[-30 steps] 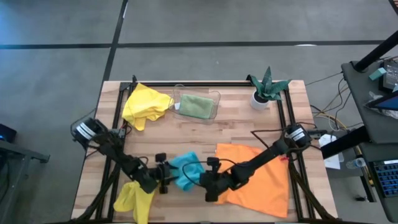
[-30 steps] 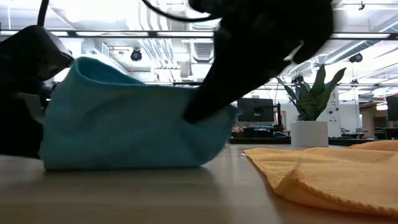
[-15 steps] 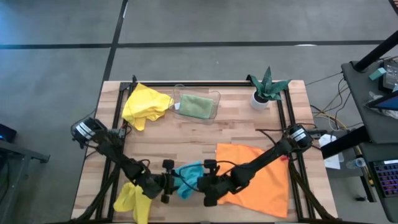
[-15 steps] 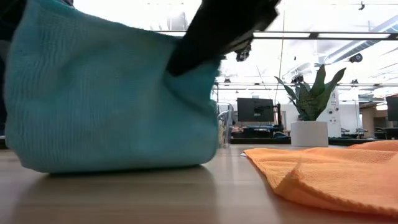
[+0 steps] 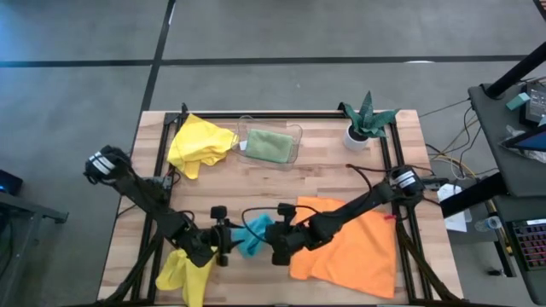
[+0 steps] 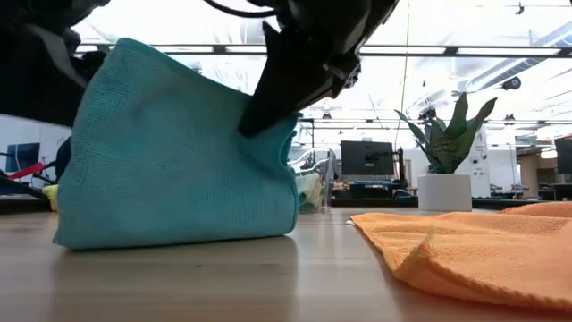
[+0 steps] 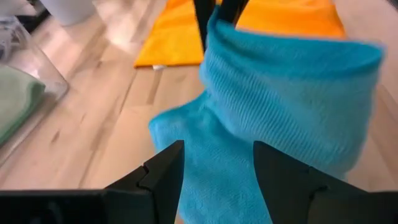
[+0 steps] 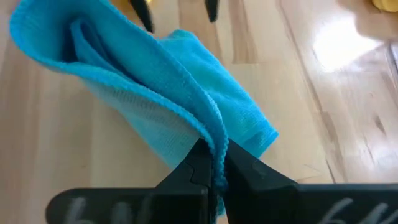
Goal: Fold microfiber towels
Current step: Fold the blue towel
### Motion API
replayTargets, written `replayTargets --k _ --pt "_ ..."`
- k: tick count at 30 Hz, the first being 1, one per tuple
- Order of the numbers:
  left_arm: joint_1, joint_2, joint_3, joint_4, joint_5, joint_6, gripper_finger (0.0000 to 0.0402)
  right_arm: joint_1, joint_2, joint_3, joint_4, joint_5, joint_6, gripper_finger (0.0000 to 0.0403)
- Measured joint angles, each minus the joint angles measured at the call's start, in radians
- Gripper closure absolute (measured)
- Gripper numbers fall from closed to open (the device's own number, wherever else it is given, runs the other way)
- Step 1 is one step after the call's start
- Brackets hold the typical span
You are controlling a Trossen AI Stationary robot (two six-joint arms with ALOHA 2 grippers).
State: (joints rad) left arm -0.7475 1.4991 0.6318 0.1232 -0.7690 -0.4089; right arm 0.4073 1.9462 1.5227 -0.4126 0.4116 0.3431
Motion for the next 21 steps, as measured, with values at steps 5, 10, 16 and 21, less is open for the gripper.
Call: replayTargets --k 5,10,16,21 --pt "-0.011 -0.018 0.004 -0.001 -0.051 0.003 0.0226 -0.038 0.017 -0.001 0.009 -0.023 -0.005 0.0394" --pt "-0.045 -0.044 0.004 -0.001 -0.160 0.007 0.0226 -0.068 0.055 -0.002 0.057 -0.061 -0.032 0.0394" --pt "-0.077 -0.054 0.005 0.002 -0.155 0.001 0.0226 -0.087 0.073 -0.002 0.091 -0.080 -0.059 0.0394" --pt "-0.106 -0.024 0.005 0.047 -0.151 -0.002 0.0226 -0.087 0.073 -0.002 0.112 -0.080 -0.084 0.0394"
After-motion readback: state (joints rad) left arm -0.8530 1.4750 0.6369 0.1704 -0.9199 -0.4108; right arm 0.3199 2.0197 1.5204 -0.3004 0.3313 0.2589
